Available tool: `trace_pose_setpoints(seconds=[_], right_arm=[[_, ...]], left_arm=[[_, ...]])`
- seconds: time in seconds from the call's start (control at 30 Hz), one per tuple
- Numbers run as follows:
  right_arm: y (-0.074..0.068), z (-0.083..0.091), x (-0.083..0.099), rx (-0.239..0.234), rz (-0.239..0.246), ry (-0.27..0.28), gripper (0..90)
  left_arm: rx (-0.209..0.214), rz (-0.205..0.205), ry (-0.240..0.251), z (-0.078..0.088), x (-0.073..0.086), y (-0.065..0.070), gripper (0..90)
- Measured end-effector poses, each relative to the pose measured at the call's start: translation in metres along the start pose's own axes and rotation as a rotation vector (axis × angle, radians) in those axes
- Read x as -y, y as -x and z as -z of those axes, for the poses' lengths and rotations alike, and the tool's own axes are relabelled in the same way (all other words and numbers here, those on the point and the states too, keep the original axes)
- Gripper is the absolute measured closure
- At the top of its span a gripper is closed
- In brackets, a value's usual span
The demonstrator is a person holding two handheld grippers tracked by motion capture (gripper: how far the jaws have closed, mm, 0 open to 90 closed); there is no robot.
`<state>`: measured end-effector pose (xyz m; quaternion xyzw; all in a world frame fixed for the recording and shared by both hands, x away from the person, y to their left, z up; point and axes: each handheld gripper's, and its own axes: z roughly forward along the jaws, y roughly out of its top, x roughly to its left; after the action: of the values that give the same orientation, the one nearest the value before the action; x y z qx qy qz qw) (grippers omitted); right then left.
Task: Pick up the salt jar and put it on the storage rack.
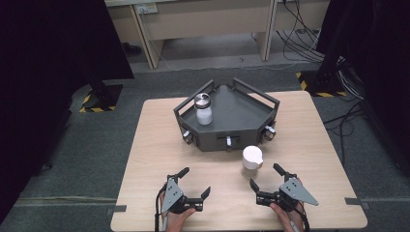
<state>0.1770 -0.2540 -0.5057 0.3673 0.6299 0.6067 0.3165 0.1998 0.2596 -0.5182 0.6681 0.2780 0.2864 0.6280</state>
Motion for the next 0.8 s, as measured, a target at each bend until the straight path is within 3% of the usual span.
trace_pose_setpoints(seconds=[0.8], right_arm=[[0.0002,0.0016,-0.0009,0.005,0.0,0.006,0.3]], left_arm=[[0.0,0.005,-0.002,-0.0002,0.0024,0.0013,0.3]])
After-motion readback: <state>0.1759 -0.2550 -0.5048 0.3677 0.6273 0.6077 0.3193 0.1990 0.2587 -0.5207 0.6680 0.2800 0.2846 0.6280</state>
